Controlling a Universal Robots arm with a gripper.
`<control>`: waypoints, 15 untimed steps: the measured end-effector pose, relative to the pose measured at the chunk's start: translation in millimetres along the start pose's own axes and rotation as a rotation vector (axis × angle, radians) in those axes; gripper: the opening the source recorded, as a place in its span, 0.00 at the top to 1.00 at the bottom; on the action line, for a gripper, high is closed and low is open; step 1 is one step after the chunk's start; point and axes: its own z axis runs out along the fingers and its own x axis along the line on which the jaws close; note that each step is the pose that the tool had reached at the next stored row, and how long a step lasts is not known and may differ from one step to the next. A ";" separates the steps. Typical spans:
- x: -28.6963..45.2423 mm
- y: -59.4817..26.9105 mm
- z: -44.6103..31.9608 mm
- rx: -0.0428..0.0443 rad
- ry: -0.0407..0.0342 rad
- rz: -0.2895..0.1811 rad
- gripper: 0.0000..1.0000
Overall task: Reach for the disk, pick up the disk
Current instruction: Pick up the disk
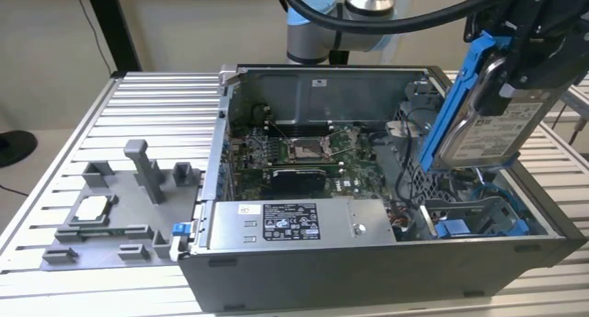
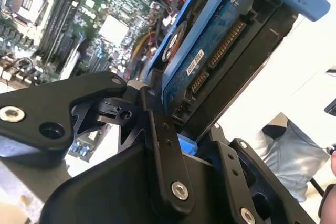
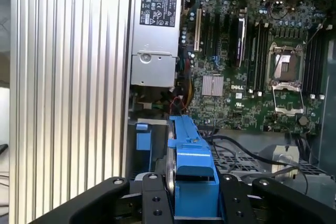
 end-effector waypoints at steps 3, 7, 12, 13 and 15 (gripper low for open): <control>7.3 -0.1 0.0 -0.0010 -0.0001 0.000 1.00; 14.8 -1.6 -0.2 -0.0019 -0.0001 0.000 1.00; 24.2 -6.4 -0.5 -0.0042 -0.0001 0.000 1.00; 26.2 -7.5 -0.5 -0.0047 -0.0003 0.000 1.00; 30.1 -9.5 -0.6 -0.0057 -0.0003 0.000 1.00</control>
